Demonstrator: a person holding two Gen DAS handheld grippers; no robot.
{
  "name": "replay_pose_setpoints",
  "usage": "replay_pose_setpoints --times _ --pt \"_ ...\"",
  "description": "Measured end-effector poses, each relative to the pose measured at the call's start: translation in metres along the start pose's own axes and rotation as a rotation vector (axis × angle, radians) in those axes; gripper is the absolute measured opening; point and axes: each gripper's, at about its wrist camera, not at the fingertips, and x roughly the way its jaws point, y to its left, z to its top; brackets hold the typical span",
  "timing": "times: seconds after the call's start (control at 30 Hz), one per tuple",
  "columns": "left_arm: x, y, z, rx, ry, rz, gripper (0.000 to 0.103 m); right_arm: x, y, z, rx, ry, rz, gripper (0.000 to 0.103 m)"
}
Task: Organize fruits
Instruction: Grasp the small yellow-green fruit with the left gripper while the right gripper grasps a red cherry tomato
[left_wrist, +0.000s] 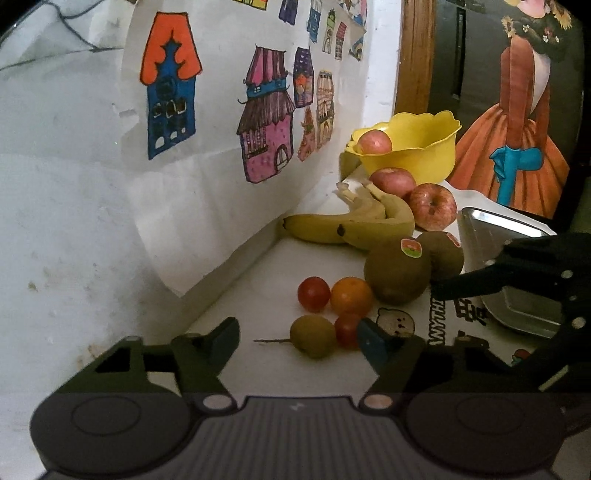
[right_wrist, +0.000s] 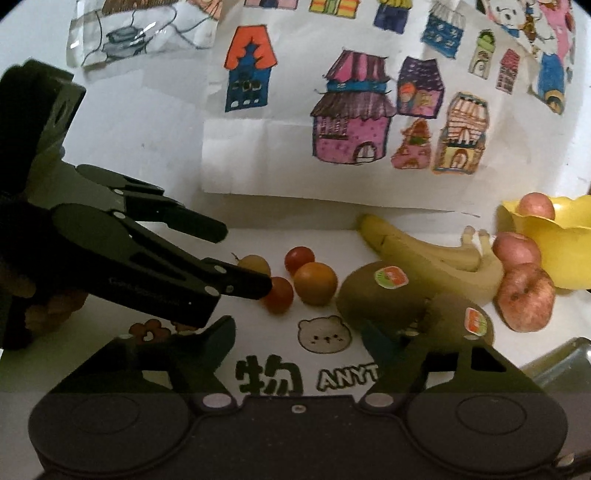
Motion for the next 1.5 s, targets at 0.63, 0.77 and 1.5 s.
replay_pose_setpoints --times 0.63,0.77,1.5 --pt "0.006 0.008 0.002 -0.057 0.074 -0.02 0.032 0.026 0.016 0.008 -0.054 -0.027 0.006 0.043" --pt "0.006 0.01 0.002 -0.06 0.073 -0.018 0.029 0.028 0.015 0.007 -0.05 -0.034 0.009 0.041" --pt "-0.011 -0.005 -0.001 -0.058 0.021 -0.029 0.027 -0.013 0.001 -0.012 0.089 -0.05 -0.017 0.025"
